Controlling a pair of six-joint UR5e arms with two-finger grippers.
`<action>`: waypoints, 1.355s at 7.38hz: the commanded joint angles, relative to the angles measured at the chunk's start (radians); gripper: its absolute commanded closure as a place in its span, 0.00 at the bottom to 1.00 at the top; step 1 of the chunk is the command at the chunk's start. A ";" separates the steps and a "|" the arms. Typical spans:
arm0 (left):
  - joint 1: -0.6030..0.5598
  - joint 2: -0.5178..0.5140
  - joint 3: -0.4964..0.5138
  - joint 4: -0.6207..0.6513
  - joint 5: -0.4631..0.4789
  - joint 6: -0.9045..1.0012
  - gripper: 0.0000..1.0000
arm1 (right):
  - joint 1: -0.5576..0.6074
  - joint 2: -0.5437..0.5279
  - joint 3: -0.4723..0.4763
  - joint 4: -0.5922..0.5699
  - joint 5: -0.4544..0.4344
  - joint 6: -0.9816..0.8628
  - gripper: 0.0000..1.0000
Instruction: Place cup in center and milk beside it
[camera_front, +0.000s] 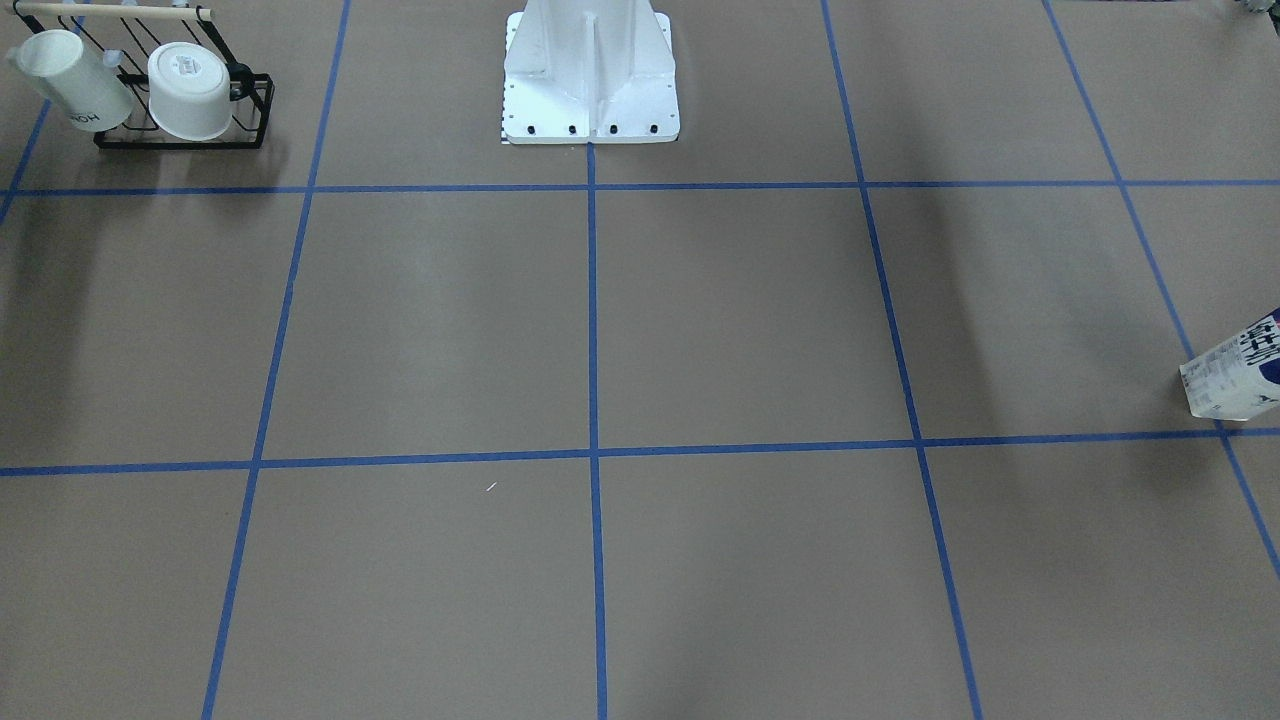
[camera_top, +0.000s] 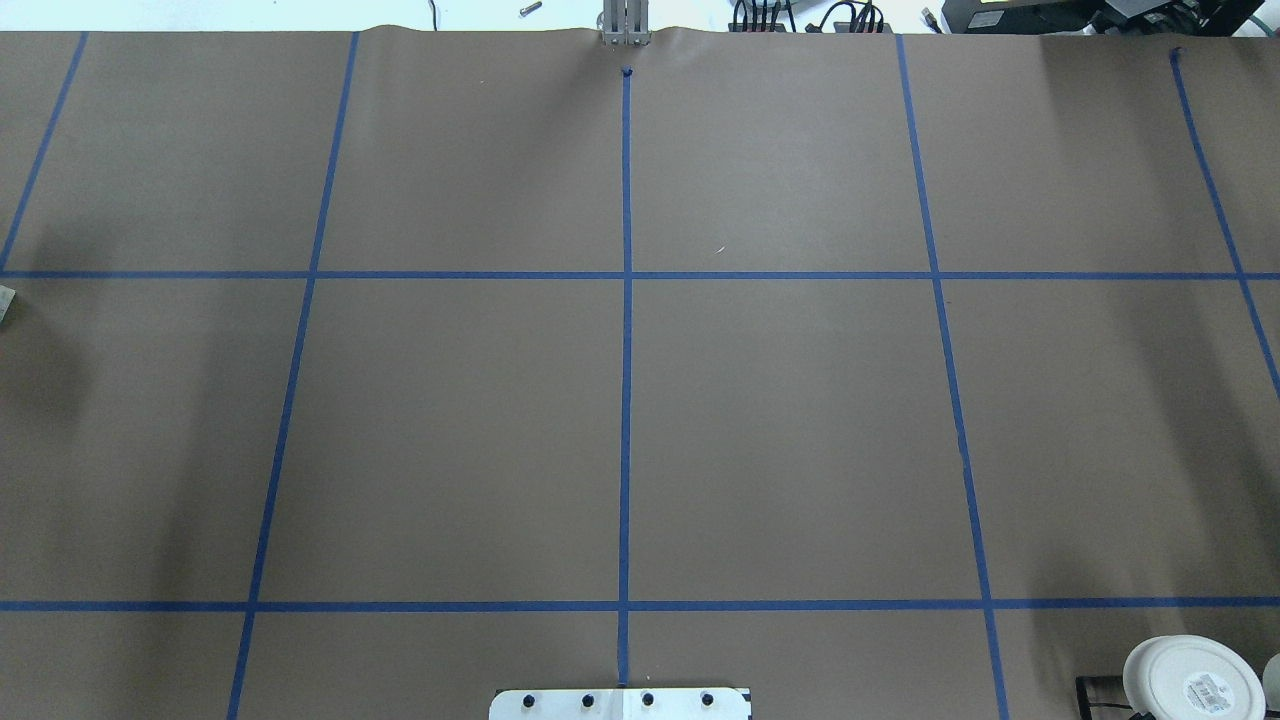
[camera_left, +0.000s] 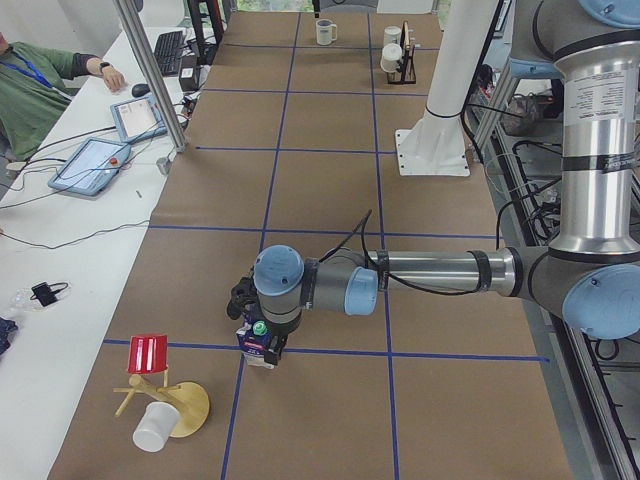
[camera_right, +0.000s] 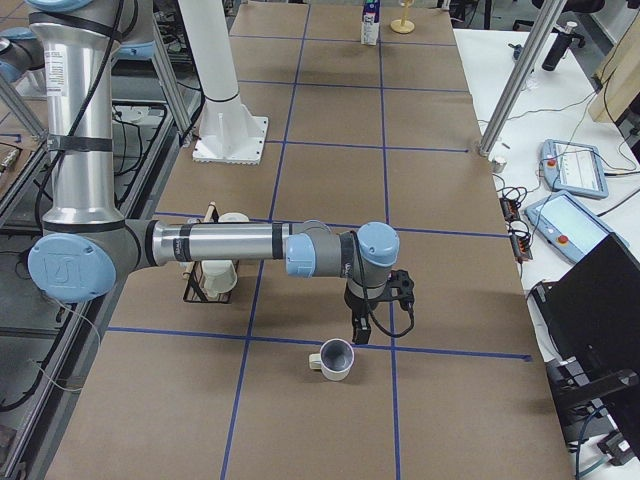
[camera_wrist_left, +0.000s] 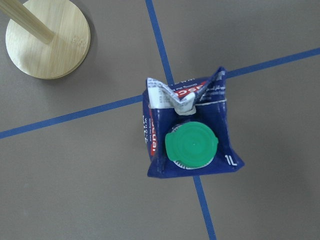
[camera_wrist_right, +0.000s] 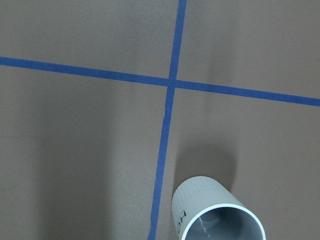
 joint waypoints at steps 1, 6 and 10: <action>-0.002 0.018 -0.021 -0.015 -0.002 0.005 0.01 | 0.000 0.000 -0.001 0.000 0.000 0.001 0.00; -0.002 -0.024 -0.104 -0.017 0.080 0.002 0.01 | -0.001 0.020 0.040 0.021 0.000 0.003 0.00; -0.003 -0.081 -0.126 -0.127 0.123 -0.018 0.01 | -0.001 0.000 0.026 0.337 -0.002 0.078 0.00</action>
